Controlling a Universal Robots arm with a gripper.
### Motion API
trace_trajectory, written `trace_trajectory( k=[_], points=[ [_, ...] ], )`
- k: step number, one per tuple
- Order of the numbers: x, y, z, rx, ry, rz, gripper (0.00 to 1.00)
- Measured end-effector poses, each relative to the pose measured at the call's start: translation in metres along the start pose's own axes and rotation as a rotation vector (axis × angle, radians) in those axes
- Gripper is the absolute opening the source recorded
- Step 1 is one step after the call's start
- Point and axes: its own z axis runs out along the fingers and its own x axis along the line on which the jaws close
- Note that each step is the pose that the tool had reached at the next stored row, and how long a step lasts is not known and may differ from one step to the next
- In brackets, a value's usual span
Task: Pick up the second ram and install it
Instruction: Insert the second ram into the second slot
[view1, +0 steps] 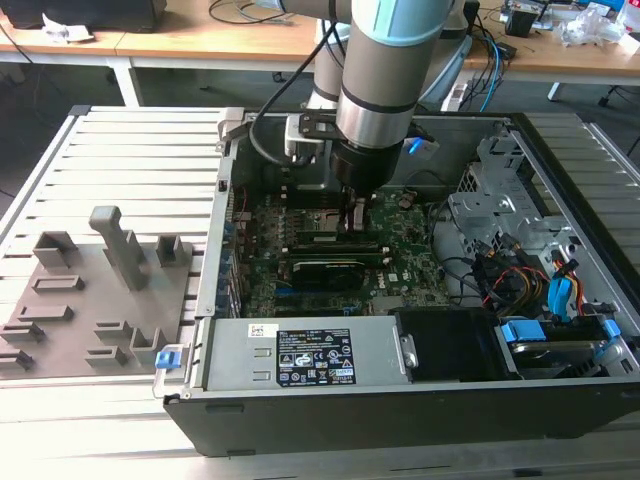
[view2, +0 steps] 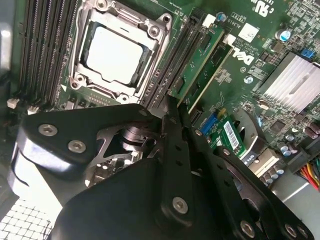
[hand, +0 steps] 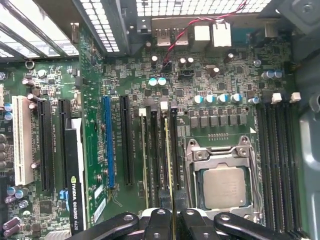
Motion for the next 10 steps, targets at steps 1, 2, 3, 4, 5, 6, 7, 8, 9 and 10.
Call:
trace_trajectory(
  k=[1, 2, 3, 4, 5, 6, 7, 8, 9, 10],
  points=[
    [0.0002, 0.001, 0.0023, -0.0003, 0.0004, -0.01, 0.14],
    [0.0003, 0.002, 0.0041, -0.0005, 0.0007, -0.014, 0.14],
    [0.0004, 0.0029, 0.0059, -0.0005, 0.0008, -0.016, 0.14],
    [0.0005, 0.003, 0.0068, -0.0006, 0.0008, -0.016, 0.14],
    [0.0005, 0.003, 0.0077, -0.0006, 0.0007, -0.016, 0.14],
    [0.0006, 0.003, 0.009, -0.0005, 0.0005, -0.011, 0.14],
    [0.0006, 0.003, 0.0101, 0.0001, -0.0002, 0.005, 0.14],
    [0.0006, 0.003, 0.0111, 0.0006, -0.0008, 0.019, 0.14],
    [0.0007, 0.004, 0.0119, 0.0006, -0.0008, 0.019, 0.14],
    [0.0008, 0.0043, 0.0123, 0.0006, -0.0008, 0.019, 0.14]
  ],
)
